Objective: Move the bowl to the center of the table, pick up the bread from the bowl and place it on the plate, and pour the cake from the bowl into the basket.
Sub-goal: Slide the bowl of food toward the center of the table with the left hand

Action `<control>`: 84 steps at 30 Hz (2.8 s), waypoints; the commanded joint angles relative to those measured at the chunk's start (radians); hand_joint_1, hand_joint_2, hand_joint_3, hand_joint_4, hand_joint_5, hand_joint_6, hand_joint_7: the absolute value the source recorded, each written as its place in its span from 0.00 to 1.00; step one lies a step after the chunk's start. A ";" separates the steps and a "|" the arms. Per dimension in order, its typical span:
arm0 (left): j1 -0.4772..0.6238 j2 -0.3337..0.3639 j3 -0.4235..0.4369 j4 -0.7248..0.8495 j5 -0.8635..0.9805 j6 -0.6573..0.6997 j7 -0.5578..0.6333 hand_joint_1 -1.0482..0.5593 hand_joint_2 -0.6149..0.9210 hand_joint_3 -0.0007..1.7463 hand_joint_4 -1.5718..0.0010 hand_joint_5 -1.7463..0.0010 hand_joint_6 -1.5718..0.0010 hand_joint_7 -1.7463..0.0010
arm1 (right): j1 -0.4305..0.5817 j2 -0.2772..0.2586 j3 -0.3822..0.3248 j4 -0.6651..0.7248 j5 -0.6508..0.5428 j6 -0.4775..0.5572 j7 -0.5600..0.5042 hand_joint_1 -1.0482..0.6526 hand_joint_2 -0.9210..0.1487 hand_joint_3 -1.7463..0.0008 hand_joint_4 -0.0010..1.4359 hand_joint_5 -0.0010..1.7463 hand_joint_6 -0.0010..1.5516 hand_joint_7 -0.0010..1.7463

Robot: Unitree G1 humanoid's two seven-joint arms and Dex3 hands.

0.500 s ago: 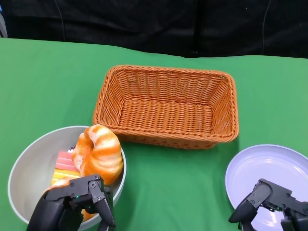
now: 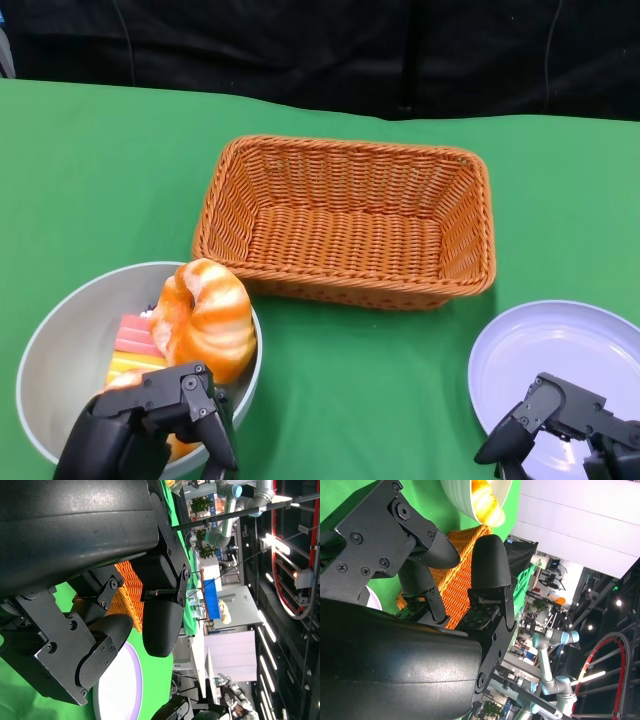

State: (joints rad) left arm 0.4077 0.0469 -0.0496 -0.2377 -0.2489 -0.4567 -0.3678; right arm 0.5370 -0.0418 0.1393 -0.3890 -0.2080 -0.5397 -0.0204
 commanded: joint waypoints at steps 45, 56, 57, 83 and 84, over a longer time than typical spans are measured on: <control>-0.189 0.293 0.354 0.099 0.339 0.120 0.149 0.20 1.00 0.32 1.00 0.97 0.96 1.00 | 0.016 -0.007 -0.010 -0.008 0.004 0.002 0.003 0.58 0.56 0.17 0.49 0.96 0.49 0.80; -0.205 0.353 0.322 0.005 0.345 0.533 0.102 0.28 1.00 0.28 1.00 1.00 0.96 1.00 | 0.018 -0.008 -0.011 -0.013 0.005 0.005 0.006 0.57 0.55 0.18 0.49 0.96 0.49 0.80; -0.205 0.356 0.320 -0.002 0.344 0.553 0.100 0.28 1.00 0.28 1.00 1.00 0.96 1.00 | 0.018 -0.008 -0.011 -0.014 0.006 0.005 0.006 0.57 0.55 0.18 0.49 0.96 0.49 0.79; -0.485 0.469 0.199 0.215 0.253 1.191 -0.143 0.29 1.00 0.37 1.00 1.00 1.00 1.00 | 0.032 -0.011 -0.018 -0.027 0.009 0.009 0.019 0.56 0.53 0.20 0.49 0.95 0.48 0.79; -0.502 0.455 0.223 0.229 0.214 1.218 -0.146 0.29 1.00 0.37 1.00 1.00 1.00 1.00 | 0.033 -0.011 -0.019 -0.028 0.008 0.007 0.019 0.56 0.53 0.20 0.49 0.95 0.48 0.79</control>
State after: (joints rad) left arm -0.0734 0.5063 0.1400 -0.0305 -0.0037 0.7375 -0.5052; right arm 0.5635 -0.0438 0.1254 -0.3996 -0.2076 -0.5363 -0.0012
